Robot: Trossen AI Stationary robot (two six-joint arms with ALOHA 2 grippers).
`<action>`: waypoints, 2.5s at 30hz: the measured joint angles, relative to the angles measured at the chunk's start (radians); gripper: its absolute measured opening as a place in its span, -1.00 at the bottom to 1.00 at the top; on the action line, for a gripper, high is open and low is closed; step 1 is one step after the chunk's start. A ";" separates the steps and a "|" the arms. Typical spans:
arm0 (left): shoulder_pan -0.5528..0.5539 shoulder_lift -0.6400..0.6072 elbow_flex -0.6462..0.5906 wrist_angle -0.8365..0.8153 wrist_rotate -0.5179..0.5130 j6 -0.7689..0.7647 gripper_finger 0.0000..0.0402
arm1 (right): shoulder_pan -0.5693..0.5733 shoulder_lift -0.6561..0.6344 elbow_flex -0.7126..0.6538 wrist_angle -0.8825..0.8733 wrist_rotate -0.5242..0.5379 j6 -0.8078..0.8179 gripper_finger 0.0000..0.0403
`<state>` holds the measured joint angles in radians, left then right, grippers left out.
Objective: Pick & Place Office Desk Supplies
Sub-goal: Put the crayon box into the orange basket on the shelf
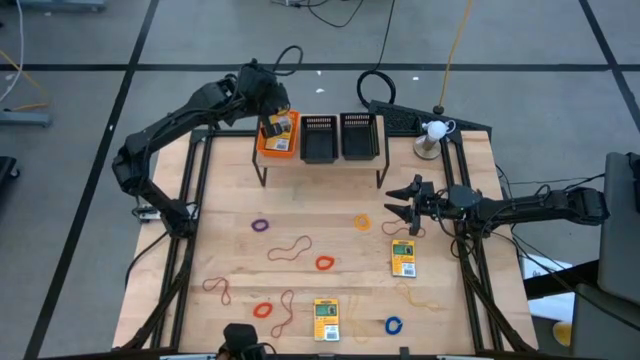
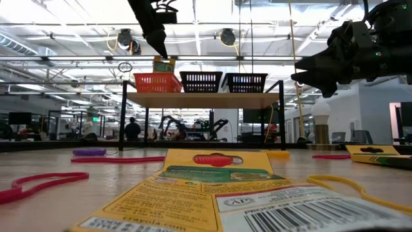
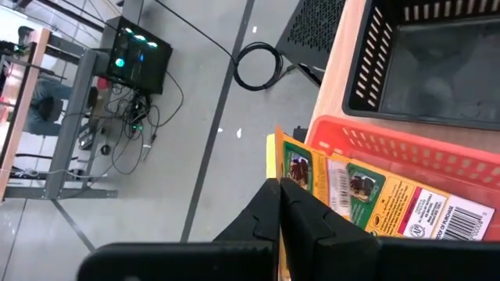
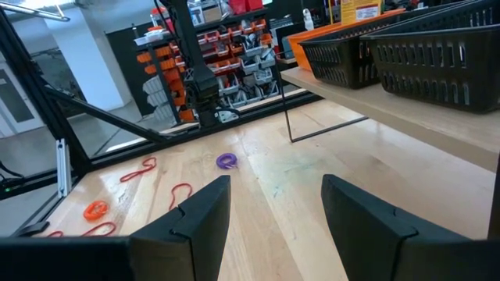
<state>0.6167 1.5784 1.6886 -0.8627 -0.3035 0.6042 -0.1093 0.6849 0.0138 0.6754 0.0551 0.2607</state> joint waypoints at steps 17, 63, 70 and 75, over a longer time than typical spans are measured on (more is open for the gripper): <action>-0.037 0.000 0.000 -0.063 0.050 0.030 -0.69 | 0.000 0.000 0.000 0.000 0.000 -0.004 -0.05; -0.877 0.002 -0.621 0.650 0.290 -0.637 -0.46 | 0.098 0.000 0.000 0.064 -0.005 -0.061 -0.05; -0.935 0.081 -0.688 0.828 0.331 -0.765 -0.46 | 0.147 0.000 0.000 0.069 0.086 -0.068 -0.05; -0.964 0.174 -0.685 0.910 0.351 -0.771 -0.46 | 0.151 0.000 0.000 0.069 0.105 -0.081 -0.05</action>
<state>-0.3469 1.7525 1.0039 0.0473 0.0479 -0.1665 0.0414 0.6853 0.0139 0.7444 0.1600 0.1794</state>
